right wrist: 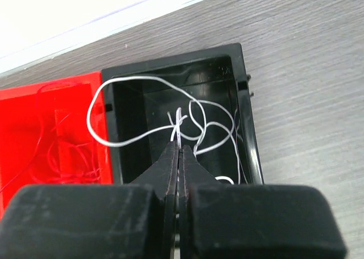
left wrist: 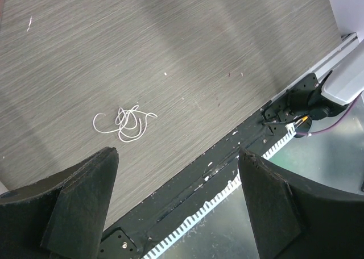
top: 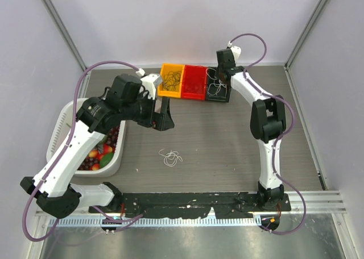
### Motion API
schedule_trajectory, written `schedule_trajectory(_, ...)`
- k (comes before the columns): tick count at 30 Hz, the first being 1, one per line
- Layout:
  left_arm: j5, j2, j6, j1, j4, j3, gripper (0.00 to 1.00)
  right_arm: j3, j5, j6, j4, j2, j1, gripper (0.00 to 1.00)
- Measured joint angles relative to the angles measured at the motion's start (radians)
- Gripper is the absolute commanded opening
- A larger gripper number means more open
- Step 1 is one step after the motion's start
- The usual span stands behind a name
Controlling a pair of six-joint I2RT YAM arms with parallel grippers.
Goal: Untangle the cables
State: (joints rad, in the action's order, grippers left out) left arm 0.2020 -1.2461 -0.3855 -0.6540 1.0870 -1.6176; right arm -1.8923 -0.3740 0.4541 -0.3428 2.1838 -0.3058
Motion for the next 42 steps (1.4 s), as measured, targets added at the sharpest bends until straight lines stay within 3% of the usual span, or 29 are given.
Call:
schedule_trajectory(3,0.0,0.0,0.0,0.0,0.004,0.0,0.9,-0.067,0.034,-0.002,-0.005,0.074,0.016,0.06)
schedule_trajectory(7,0.0,0.0,-0.003,0.0,0.005,0.0,0.9,-0.179,0.068,-0.002,-0.057,0.163,0.026,0.25)
schedule_trajectory(9,0.0,0.0,-0.003,0.0,0.005,0.0,0.9,-0.224,0.089,-0.002,-0.092,0.189,0.026,0.4)
schedule_trajectory(13,0.0,0.003,-0.005,0.0,0.005,0.0,0.9,-0.282,0.117,0.003,-0.172,0.195,0.023,0.51)
schedule_trajectory(21,0.009,0.014,-0.035,0.0,-0.006,0.016,0.9,-0.319,0.159,-0.007,-0.307,0.122,0.019,0.57)
schedule_trajectory(29,0.055,0.014,-0.106,0.0,-0.053,0.061,0.9,0.013,0.216,-0.038,-0.338,-0.15,-0.002,0.58)
schedule_trajectory(37,0.079,0.036,-0.214,0.0,-0.12,0.138,0.9,0.253,0.349,-0.057,-0.299,-0.286,-0.042,0.57)
schedule_trajectory(42,0.072,0.121,-0.316,0.0,-0.174,0.249,0.87,0.413,0.476,-0.078,-0.223,-0.34,-0.232,0.57)
